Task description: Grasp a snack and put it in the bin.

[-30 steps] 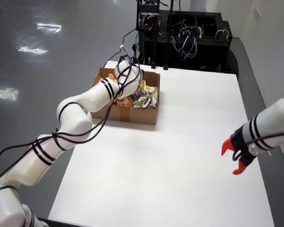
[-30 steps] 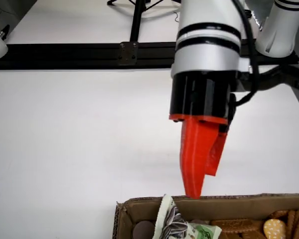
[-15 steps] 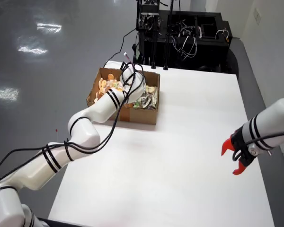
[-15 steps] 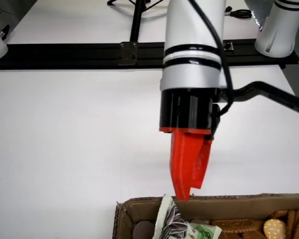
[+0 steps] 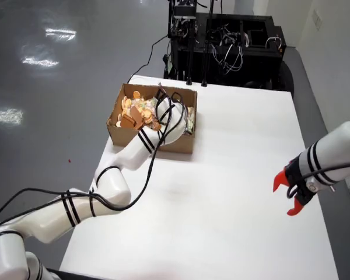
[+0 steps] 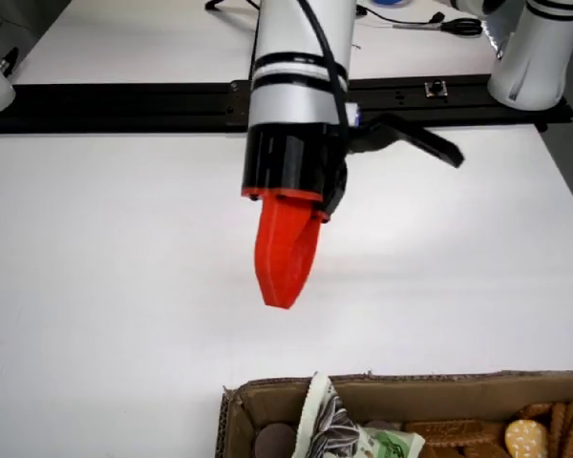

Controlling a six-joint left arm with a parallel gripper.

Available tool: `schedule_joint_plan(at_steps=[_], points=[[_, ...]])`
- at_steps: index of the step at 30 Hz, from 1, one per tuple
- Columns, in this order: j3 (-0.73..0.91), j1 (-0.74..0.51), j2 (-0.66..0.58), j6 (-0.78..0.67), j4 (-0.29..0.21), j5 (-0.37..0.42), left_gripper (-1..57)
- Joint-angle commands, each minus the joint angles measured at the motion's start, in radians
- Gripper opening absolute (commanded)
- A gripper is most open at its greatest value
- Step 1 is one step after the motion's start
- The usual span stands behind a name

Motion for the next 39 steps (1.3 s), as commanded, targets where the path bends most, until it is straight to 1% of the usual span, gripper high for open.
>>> schedule_joint_plan(at_steps=[1, 5, 9, 16, 27, 39], points=[[-0.006, -0.035, -0.015, 0.004, -0.022, 0.015, 3.1], [0.015, -0.070, -0.044, 0.006, -0.037, 0.026, 0.9], [0.081, -0.102, -0.096, 0.002, -0.046, 0.035, 0.0], [0.171, -0.158, -0.164, -0.013, -0.072, 0.055, -0.5], [0.252, -0.262, -0.206, -0.080, -0.131, 0.095, -0.6], [0.669, -0.360, -0.435, -0.178, -0.167, 0.093, -0.5]])
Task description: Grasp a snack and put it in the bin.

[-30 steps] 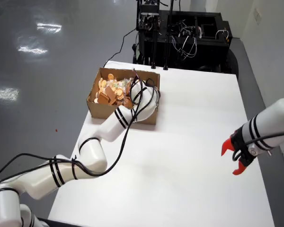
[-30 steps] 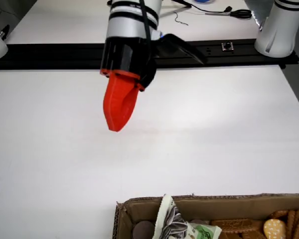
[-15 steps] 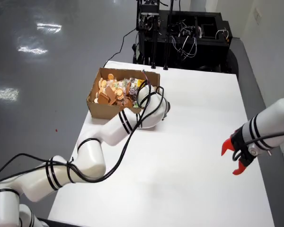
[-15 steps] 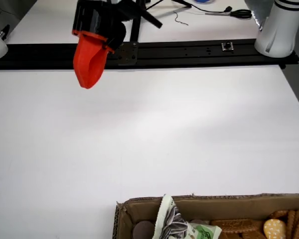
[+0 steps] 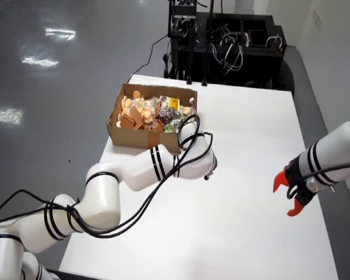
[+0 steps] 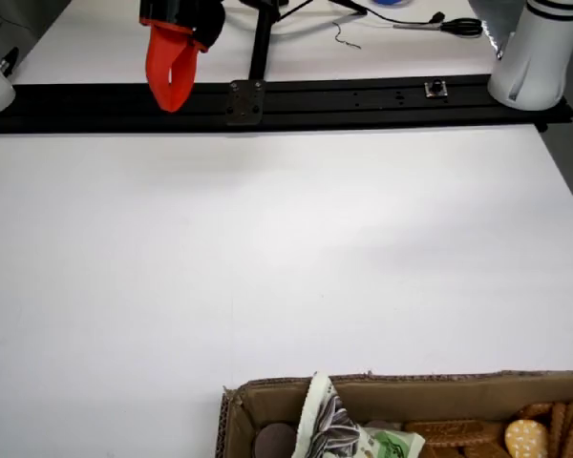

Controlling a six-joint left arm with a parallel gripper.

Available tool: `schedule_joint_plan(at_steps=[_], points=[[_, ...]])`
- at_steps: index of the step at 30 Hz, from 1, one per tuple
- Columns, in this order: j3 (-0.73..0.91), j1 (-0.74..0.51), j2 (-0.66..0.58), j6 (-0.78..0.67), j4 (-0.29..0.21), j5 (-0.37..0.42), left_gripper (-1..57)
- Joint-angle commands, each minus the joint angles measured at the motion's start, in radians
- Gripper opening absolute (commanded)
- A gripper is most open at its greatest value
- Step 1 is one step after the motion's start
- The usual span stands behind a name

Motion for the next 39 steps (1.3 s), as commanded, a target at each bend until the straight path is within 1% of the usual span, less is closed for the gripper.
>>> schedule_joint_plan(at_steps=[1, 6, 8, 15, 19, 25, 28, 32, 39], points=[[0.133, -0.029, -0.075, -0.030, -0.010, -0.009, -0.5], [0.287, -0.062, -0.163, -0.079, -0.023, -0.030, -0.5], [0.347, -0.075, -0.198, -0.098, -0.038, -0.049, -0.5], [0.559, -0.119, -0.322, -0.139, -0.131, -0.163, -0.4], [0.643, -0.136, -0.373, -0.146, -0.172, -0.202, -0.4], [0.693, -0.134, -0.403, -0.125, -0.241, -0.220, 0.0], [0.700, -0.129, -0.411, -0.115, -0.265, -0.223, 0.4], [0.704, -0.125, -0.426, -0.099, -0.279, -0.226, 1.4], [0.703, -0.099, -0.452, -0.088, -0.286, -0.229, 1.6]])
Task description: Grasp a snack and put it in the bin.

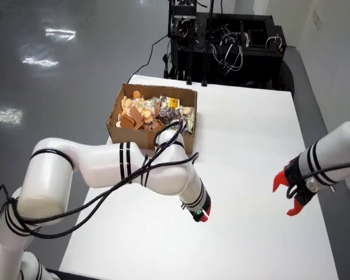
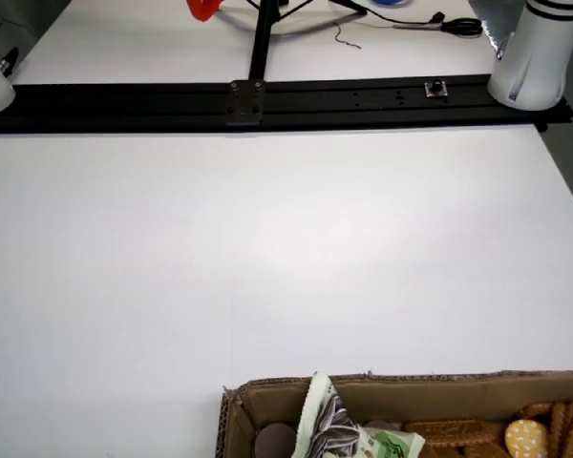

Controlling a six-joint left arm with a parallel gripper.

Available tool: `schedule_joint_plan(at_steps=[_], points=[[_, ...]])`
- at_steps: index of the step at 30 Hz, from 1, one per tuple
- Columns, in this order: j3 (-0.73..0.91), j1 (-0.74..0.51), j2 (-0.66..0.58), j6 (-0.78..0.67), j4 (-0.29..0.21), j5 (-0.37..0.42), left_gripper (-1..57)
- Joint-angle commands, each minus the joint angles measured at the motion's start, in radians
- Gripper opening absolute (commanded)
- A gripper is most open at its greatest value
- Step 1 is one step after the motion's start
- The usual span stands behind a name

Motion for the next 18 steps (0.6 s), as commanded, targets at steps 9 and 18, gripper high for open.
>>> schedule_joint_plan(at_steps=[9, 18], points=[[-0.006, 0.060, -0.016, -0.002, -0.001, 0.015, 1.4], [-0.006, 0.104, -0.017, 0.050, 0.003, 0.011, 1.5]])
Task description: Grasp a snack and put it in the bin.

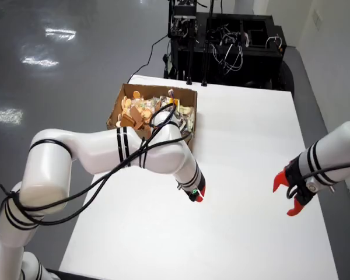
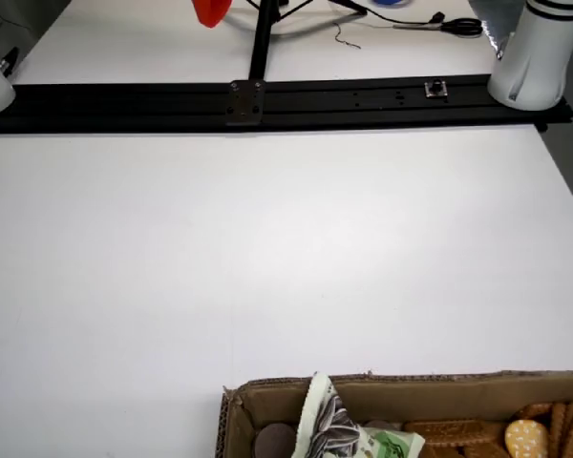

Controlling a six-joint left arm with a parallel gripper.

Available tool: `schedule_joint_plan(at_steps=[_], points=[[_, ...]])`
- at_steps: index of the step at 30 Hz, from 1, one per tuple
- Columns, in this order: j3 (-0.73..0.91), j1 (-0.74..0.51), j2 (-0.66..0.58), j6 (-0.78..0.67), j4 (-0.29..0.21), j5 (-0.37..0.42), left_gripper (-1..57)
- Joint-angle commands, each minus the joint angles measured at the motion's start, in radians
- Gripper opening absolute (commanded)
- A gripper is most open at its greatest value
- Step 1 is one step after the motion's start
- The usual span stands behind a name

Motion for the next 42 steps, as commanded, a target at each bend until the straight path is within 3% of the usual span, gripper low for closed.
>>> schedule_joint_plan(at_steps=[1, 17, 42], points=[[-0.001, 0.024, 0.001, 0.020, 0.003, 0.000, 1.5], [-0.003, 0.084, 0.001, 0.044, 0.006, -0.002, 1.5], [-0.003, 0.009, 0.001, 0.046, 0.005, -0.002, 1.5]])
